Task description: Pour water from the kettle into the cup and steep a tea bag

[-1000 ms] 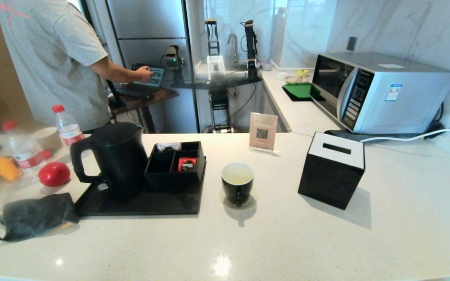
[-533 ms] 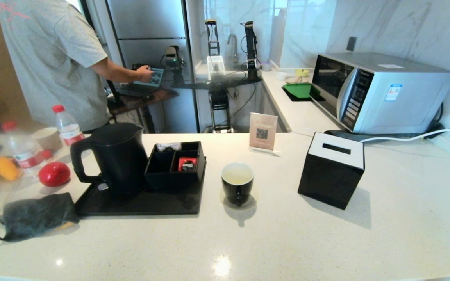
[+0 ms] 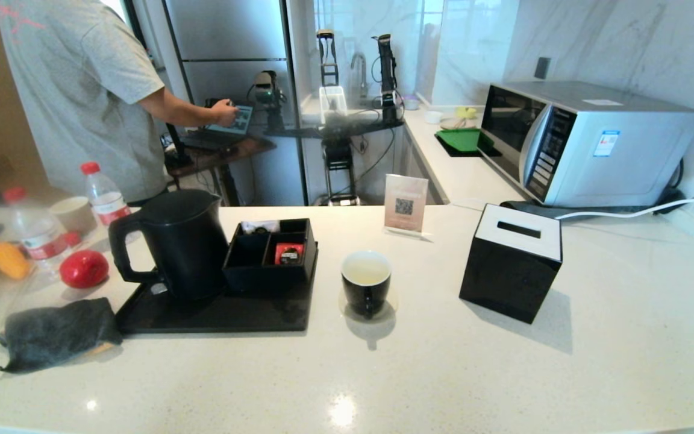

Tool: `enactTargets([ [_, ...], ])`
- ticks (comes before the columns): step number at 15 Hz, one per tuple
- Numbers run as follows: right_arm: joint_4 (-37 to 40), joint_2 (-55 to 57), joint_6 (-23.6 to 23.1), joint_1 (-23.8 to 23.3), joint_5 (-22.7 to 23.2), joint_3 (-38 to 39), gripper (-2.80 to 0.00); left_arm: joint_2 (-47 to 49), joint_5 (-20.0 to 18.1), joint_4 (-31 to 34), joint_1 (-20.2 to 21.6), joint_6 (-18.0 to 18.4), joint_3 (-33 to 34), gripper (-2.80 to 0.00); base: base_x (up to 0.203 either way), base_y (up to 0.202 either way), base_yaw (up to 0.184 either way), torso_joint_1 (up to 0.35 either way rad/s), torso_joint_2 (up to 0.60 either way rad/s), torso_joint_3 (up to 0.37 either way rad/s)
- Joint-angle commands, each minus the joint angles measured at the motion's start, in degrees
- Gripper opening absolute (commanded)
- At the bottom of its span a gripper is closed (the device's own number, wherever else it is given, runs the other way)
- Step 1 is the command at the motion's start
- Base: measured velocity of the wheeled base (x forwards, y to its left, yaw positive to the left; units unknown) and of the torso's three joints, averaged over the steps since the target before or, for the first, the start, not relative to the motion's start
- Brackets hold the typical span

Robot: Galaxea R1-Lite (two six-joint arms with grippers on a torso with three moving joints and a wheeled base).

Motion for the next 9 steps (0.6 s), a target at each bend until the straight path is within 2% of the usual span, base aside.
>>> enactTargets([
  [1, 0.7, -2.7, 0.8, 0.1, 0.0, 0.0, -2.8, 0.0, 0.0, 0.0, 0.0, -0.1, 0.0, -2.8, 0.0, 0.0, 0.0, 0.0, 0.0, 0.0],
  [9, 0.8, -2.7, 1.8, 0.1, 0.0, 0.0, -2.8, 0.0, 0.0, 0.0, 0.0, 0.0, 0.0, -2.8, 0.0, 0.0, 0.0, 0.0, 0.0, 0.0],
])
